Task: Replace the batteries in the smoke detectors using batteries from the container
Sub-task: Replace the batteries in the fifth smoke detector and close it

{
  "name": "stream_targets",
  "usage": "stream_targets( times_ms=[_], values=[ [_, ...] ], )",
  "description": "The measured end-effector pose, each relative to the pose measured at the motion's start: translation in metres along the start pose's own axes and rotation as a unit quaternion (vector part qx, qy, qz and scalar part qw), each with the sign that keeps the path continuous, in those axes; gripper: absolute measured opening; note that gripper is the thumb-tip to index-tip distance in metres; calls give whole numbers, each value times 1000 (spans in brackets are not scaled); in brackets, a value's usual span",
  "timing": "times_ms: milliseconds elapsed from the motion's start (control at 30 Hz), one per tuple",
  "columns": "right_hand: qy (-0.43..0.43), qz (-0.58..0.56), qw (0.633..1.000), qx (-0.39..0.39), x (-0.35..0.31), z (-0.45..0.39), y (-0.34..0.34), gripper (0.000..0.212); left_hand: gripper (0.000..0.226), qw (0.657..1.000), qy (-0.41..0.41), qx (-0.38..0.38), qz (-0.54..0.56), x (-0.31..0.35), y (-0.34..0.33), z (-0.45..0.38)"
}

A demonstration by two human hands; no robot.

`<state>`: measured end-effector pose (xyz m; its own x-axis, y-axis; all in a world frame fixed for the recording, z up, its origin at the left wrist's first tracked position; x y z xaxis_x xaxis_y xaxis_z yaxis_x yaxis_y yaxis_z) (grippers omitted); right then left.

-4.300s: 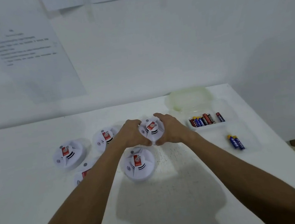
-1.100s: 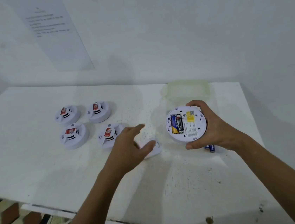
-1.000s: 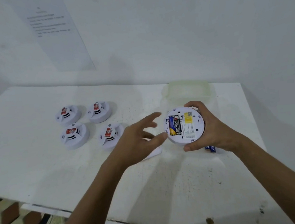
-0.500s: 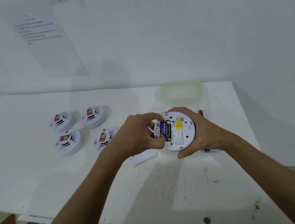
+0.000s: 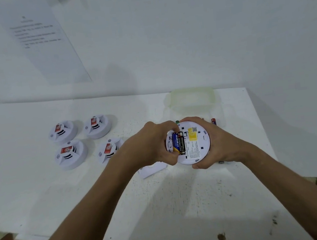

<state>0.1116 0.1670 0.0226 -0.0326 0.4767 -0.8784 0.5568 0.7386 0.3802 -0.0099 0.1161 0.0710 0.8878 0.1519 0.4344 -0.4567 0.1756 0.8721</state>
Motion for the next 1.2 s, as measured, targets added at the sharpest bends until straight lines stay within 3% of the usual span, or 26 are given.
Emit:
stream_targets(
  times_ms=[200, 300, 400, 500, 667, 867, 1100, 1200],
  values=[
    [-10, 7, 1000, 11, 0, 3, 10, 93, 76, 996, -40, 1, -81, 9, -12, 0],
    [-1, 9, 999, 31, -5, 3, 19, 94, 68, 990, -67, 46, -112, 12, -9, 2],
    [7, 4, 998, 60, -8, 7, 31, 96, 47, 969, -171, 132, -121, 25, -7, 6],
    [3, 13, 996, 88, -10, 14, 43, 98, 51, 964, -194, 168, -67, 32, -3, 3],
    [-9, 13, 988, 153, -9, 30, 64, 95, 49, 974, -118, 188, -31, 47, -4, -12],
    [-18, 38, 982, 181, -6, 50, 78, 96, 22, 976, -44, 164, 140, 57, 2, -32],
    [-41, 52, 970, 235, -2, 79, 100, 94, 13, 955, 3, 113, 274, 51, 11, -69],
    [-55, 66, 963, 255, 3, 95, 111, 96, 20, 957, 48, 92, 270, 33, 2, -98]
  ],
)
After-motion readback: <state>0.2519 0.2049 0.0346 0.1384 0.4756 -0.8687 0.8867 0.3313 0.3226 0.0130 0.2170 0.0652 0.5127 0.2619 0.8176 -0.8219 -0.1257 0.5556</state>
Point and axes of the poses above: each hand's wrist, its own z-axis away from the middle knuckle, its own y-axis out of the back of the hand, x = y × z, the point moved 8 cm from there along -z, towards the middle knuckle, and after that the axes turned 15 degrees about y, right-handed, at the moved point
